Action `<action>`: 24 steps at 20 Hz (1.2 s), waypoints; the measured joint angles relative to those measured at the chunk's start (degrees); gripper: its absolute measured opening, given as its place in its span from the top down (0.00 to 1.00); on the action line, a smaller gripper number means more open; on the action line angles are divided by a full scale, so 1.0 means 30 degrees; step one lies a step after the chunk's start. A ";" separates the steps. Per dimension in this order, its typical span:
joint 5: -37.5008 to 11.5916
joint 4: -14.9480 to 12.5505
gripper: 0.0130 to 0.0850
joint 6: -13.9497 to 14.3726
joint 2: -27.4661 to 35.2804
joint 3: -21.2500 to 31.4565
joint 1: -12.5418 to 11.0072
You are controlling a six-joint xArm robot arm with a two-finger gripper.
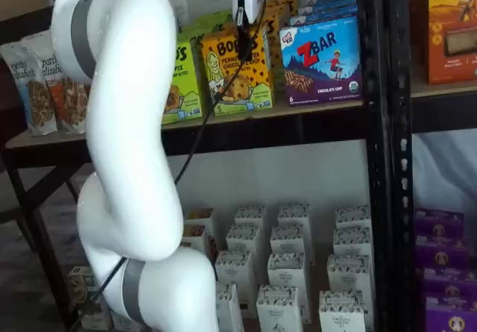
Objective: Pick up the orange box on the top shelf, the fifth box from the left
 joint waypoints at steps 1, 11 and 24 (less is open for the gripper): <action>0.0029 0.0019 0.61 -0.0003 0.0009 -0.0019 -0.0010; 0.0253 0.0220 0.61 0.0003 -0.0038 -0.0142 -0.0081; 0.0906 -0.0093 0.61 0.0173 -0.0510 -0.0080 0.0060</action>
